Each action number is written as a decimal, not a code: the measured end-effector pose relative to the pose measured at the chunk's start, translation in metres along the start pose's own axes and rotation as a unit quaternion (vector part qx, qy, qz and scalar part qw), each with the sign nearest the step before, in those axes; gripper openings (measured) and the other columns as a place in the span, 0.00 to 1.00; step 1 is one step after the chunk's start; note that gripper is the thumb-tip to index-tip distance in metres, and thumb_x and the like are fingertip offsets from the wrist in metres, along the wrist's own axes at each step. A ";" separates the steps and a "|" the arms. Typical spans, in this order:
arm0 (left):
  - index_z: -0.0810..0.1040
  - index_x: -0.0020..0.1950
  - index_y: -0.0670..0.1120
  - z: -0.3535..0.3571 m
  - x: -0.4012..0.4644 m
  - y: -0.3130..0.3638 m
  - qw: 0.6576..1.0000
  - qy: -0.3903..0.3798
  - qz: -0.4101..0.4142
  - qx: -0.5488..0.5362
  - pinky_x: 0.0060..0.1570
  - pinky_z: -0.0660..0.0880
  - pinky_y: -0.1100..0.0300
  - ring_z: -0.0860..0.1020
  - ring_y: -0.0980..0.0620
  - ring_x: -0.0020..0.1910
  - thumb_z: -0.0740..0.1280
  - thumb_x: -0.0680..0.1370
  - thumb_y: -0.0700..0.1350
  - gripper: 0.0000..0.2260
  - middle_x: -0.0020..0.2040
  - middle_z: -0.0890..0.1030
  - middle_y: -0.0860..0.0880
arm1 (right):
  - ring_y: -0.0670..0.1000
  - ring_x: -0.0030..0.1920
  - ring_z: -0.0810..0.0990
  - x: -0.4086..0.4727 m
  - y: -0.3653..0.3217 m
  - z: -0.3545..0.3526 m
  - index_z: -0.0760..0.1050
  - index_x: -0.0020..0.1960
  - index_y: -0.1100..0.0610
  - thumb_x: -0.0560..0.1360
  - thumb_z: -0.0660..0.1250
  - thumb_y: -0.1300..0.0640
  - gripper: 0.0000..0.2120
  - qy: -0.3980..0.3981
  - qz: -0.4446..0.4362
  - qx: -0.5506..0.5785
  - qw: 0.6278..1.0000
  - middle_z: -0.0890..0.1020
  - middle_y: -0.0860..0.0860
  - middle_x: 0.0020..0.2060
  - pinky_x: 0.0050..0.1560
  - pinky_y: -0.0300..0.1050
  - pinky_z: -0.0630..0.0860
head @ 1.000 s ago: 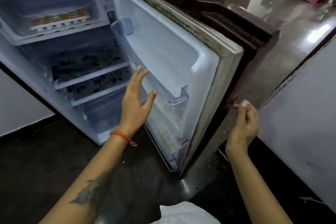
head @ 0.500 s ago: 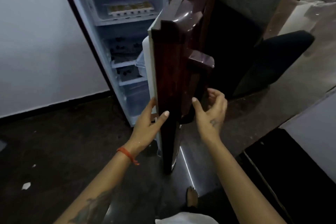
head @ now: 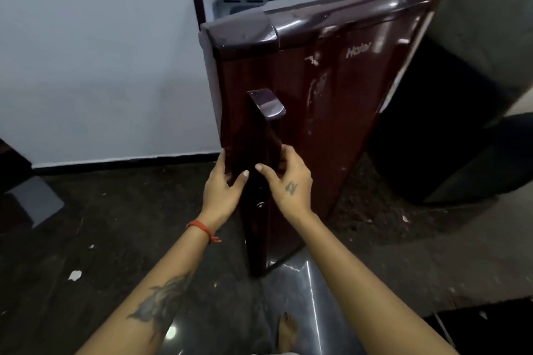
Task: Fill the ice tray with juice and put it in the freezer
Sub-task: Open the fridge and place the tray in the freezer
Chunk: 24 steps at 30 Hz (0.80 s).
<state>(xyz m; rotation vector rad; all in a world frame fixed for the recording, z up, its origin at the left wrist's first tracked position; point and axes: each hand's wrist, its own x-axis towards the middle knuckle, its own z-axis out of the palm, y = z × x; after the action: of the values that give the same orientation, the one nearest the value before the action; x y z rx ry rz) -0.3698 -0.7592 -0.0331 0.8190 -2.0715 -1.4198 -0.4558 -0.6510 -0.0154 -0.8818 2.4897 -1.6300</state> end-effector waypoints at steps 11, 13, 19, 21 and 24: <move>0.58 0.75 0.53 -0.021 0.121 -0.017 0.996 0.078 -0.042 0.002 0.53 0.70 0.61 0.76 0.47 0.62 0.63 0.78 0.43 0.27 0.72 0.68 0.49 | 0.55 0.52 0.80 0.102 -0.025 0.085 0.68 0.64 0.60 0.75 0.67 0.49 0.23 -0.055 -0.068 -0.081 0.993 0.78 0.55 0.54 0.49 0.53 0.78; 0.57 0.75 0.53 -0.025 0.137 -0.021 0.996 0.074 -0.042 0.002 0.56 0.71 0.61 0.75 0.47 0.63 0.62 0.79 0.43 0.27 0.73 0.66 0.49 | 0.56 0.51 0.80 0.115 -0.028 0.098 0.68 0.63 0.60 0.75 0.67 0.50 0.22 -0.054 -0.067 -0.089 0.992 0.78 0.56 0.54 0.48 0.53 0.79; 0.56 0.76 0.51 -0.036 0.186 -0.036 0.998 0.033 -0.049 0.005 0.61 0.70 0.57 0.72 0.47 0.67 0.60 0.80 0.46 0.25 0.75 0.63 0.48 | 0.56 0.49 0.80 0.156 -0.032 0.134 0.67 0.62 0.60 0.75 0.67 0.52 0.21 -0.031 -0.048 -0.108 0.992 0.78 0.56 0.52 0.46 0.53 0.79; 0.58 0.75 0.51 -0.042 0.195 -0.042 0.999 0.019 -0.043 0.013 0.59 0.71 0.58 0.73 0.47 0.66 0.60 0.80 0.47 0.24 0.74 0.65 0.47 | 0.56 0.50 0.80 0.161 -0.035 0.145 0.67 0.63 0.60 0.75 0.67 0.52 0.21 -0.016 -0.033 -0.112 0.993 0.78 0.56 0.53 0.47 0.52 0.79; 0.66 0.70 0.51 -0.050 0.212 -0.053 0.999 0.035 -0.028 0.014 0.52 0.74 0.57 0.77 0.44 0.59 0.62 0.79 0.46 0.19 0.66 0.74 0.43 | 0.55 0.53 0.79 0.167 -0.034 0.158 0.66 0.65 0.60 0.75 0.67 0.50 0.23 0.002 -0.025 -0.117 0.993 0.78 0.55 0.55 0.49 0.53 0.79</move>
<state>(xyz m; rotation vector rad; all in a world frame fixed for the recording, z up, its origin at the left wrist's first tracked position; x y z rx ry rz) -0.4728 -0.9576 -0.0526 0.9320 -2.0350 -1.3739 -0.5291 -0.8717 -0.0122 -0.9710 2.7232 -1.3728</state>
